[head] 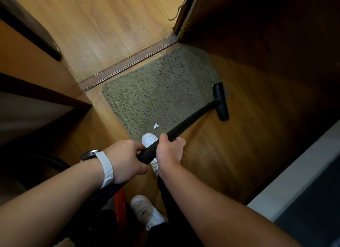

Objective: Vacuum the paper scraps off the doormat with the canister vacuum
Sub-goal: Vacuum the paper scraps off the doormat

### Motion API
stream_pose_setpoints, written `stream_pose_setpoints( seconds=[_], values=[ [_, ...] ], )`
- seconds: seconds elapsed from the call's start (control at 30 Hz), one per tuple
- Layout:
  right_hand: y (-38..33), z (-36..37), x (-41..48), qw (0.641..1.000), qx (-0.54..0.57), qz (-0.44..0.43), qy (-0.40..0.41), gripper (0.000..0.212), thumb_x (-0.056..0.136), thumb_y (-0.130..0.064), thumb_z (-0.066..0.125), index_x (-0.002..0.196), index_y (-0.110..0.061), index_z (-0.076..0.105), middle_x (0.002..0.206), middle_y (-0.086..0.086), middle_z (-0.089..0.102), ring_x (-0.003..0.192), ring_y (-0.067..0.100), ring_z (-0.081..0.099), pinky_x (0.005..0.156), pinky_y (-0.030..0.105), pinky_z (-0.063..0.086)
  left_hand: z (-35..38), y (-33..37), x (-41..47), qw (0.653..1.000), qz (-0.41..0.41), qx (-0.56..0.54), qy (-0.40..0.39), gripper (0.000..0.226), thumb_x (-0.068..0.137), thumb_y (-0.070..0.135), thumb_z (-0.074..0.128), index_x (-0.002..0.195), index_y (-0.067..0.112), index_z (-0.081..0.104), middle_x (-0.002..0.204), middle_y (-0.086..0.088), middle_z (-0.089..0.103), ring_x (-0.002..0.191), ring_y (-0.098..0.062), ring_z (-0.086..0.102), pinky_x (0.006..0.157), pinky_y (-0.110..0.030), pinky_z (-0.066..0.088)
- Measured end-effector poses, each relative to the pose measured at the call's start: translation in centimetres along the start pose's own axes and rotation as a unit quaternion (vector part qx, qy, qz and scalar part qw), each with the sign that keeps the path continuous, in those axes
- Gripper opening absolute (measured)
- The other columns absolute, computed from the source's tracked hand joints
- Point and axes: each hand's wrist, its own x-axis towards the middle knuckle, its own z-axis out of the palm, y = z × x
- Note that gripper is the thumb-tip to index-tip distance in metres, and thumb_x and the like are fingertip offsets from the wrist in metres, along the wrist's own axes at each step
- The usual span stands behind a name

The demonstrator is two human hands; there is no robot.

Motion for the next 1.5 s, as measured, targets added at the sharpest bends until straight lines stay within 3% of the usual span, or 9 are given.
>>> stream_pose_setpoints(
  seconds=[0.17, 0.3, 0.5, 0.6, 0.93, 1.13, 1.27, 1.4, 1.5],
  values=[
    [0.2, -0.4, -0.6, 1.000, 0.010, -0.005, -0.015, 0.051, 0.095, -0.028, 0.058, 0.139, -0.012, 0.038, 0.124, 0.006, 0.062, 0.098, 0.022, 0.059, 0.080, 0.029, 0.042, 0.3, -0.2, -0.7, 1.000, -0.002, 0.002, 0.013, 0.034, 0.069, 0.034, 0.071, 0.102, 0.027, 0.068, 0.077, 0.000, 0.069, 0.070, -0.016, 0.063, 0.065, -0.030, 0.050],
    [-0.1, -0.4, -0.1, 1.000, -0.002, -0.015, -0.017, 0.051, 0.096, -0.028, 0.058, 0.140, -0.013, 0.038, 0.119, 0.004, 0.060, 0.094, 0.020, 0.056, 0.079, 0.029, 0.041, 0.7, -0.3, -0.3, 1.000, -0.011, -0.013, 0.020, 0.032, 0.068, 0.036, 0.072, 0.099, 0.027, 0.068, 0.073, 0.002, 0.068, 0.066, -0.013, 0.062, 0.061, -0.028, 0.048],
    [-1.3, 0.0, 1.5, 0.998, -0.032, -0.043, -0.024, 0.055, 0.093, -0.033, 0.059, 0.141, -0.014, 0.037, 0.126, 0.010, 0.061, 0.103, 0.027, 0.062, 0.085, 0.034, 0.047, 0.5, 0.4, 0.9, 0.998, -0.023, -0.052, 0.034, 0.032, 0.071, 0.033, 0.073, 0.102, 0.026, 0.068, 0.077, 0.003, 0.069, 0.064, -0.011, 0.062, 0.061, -0.026, 0.050],
    [-2.3, 0.2, 2.0, 0.997, -0.037, -0.064, -0.037, 0.056, 0.094, -0.032, 0.059, 0.142, -0.015, 0.037, 0.125, 0.009, 0.060, 0.096, 0.024, 0.058, 0.078, 0.031, 0.043, 0.1, 0.7, 1.4, 0.996, -0.026, -0.076, 0.038, 0.032, 0.073, 0.031, 0.073, 0.104, 0.028, 0.067, 0.077, 0.002, 0.069, 0.064, -0.011, 0.063, 0.061, -0.028, 0.051],
    [-6.0, 1.3, 2.6, 0.989, -0.065, -0.107, -0.082, 0.062, 0.096, -0.033, 0.058, 0.148, -0.013, 0.031, 0.129, 0.010, 0.057, 0.096, 0.023, 0.056, 0.078, 0.034, 0.043, -1.7, 1.1, 2.9, 0.987, -0.045, -0.142, 0.063, 0.025, 0.071, 0.027, 0.072, 0.096, 0.029, 0.067, 0.075, -0.009, 0.073, 0.068, -0.028, 0.069, 0.060, -0.041, 0.057],
    [-4.7, 1.4, 1.9, 0.992, -0.043, -0.082, -0.086, 0.056, 0.097, -0.032, 0.057, 0.144, -0.013, 0.032, 0.118, 0.007, 0.057, 0.092, 0.023, 0.057, 0.076, 0.036, 0.044, -1.8, 0.6, 1.6, 0.991, -0.041, -0.113, 0.050, 0.025, 0.074, 0.028, 0.073, 0.097, 0.033, 0.066, 0.071, -0.006, 0.072, 0.065, -0.025, 0.068, 0.060, -0.038, 0.057],
    [-3.2, 1.5, 1.4, 0.991, -0.054, -0.075, -0.096, 0.056, 0.095, -0.032, 0.057, 0.142, -0.013, 0.031, 0.121, 0.010, 0.058, 0.100, 0.027, 0.059, 0.083, 0.038, 0.049, -1.3, -0.2, 0.4, 0.994, -0.044, -0.086, 0.057, 0.028, 0.072, 0.031, 0.073, 0.100, 0.032, 0.068, 0.071, 0.003, 0.069, 0.062, -0.015, 0.065, 0.058, -0.029, 0.053],
    [-1.8, 1.3, 0.7, 0.990, -0.055, -0.069, -0.113, 0.060, 0.095, -0.032, 0.058, 0.144, -0.012, 0.029, 0.124, 0.011, 0.058, 0.105, 0.027, 0.061, 0.081, 0.036, 0.047, -0.6, -0.8, -0.9, 0.994, -0.056, -0.071, 0.067, 0.033, 0.069, 0.032, 0.074, 0.101, 0.034, 0.067, 0.070, 0.005, 0.068, 0.063, -0.009, 0.063, 0.060, -0.026, 0.051],
    [-1.2, 1.1, 0.6, 0.990, -0.048, -0.067, -0.115, 0.058, 0.096, -0.030, 0.058, 0.143, -0.011, 0.031, 0.113, 0.006, 0.058, 0.090, 0.018, 0.060, 0.077, 0.034, 0.045, -0.2, -0.9, -1.4, 0.992, -0.060, -0.086, 0.069, 0.035, 0.068, 0.031, 0.075, 0.101, 0.034, 0.067, 0.068, 0.005, 0.068, 0.059, -0.009, 0.064, 0.062, -0.028, 0.055]
  ],
)
